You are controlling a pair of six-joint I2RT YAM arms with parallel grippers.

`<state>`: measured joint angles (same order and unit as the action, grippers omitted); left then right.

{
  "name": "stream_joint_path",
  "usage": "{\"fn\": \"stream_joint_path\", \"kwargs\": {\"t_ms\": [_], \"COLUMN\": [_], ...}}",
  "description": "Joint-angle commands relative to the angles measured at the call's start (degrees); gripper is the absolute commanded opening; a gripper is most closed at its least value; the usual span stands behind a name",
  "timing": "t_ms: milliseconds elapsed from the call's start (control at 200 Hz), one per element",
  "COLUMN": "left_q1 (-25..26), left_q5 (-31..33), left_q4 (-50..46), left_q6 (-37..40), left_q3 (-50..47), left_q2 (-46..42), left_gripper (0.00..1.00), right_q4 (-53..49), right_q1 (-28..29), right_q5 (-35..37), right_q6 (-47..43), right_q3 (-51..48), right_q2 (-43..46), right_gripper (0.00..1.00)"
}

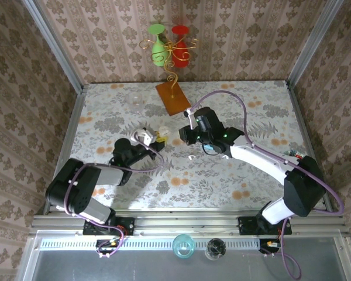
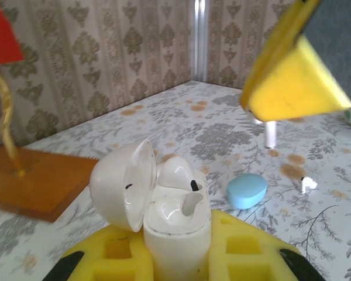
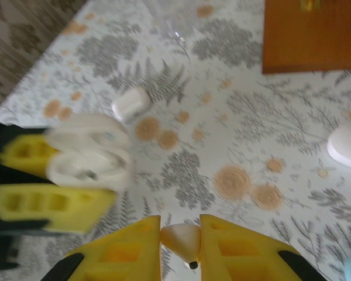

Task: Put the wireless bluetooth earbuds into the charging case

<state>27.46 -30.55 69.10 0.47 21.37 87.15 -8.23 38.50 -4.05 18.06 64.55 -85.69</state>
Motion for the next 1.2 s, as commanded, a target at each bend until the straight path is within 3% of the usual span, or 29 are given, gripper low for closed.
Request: {"fn": "stream_joint_path", "kwargs": {"t_ms": [0, 550, 1195], "left_q1": [2.3, 7.0, 7.4], "left_q5": [0.2, 1.2, 0.9], "left_q4": [3.2, 1.6, 1.9], "left_q6": [2.6, 3.4, 2.2], "left_q3": [2.6, 7.2, 7.0], "left_q2": [1.9, 5.2, 4.1], "left_gripper": [0.0, 0.0, 0.0], "right_q4": [5.2, 4.7, 5.7], "right_q1": [0.2, 0.3, 0.2], "right_q5": [-3.0, -5.8, -4.7], "right_q6": [1.1, -0.4, -0.6], "right_q3": [-1.0, 1.3, 0.2], "right_q2": [2.7, 1.1, -1.4], "right_gripper": [0.21, 0.21, 0.21]}}
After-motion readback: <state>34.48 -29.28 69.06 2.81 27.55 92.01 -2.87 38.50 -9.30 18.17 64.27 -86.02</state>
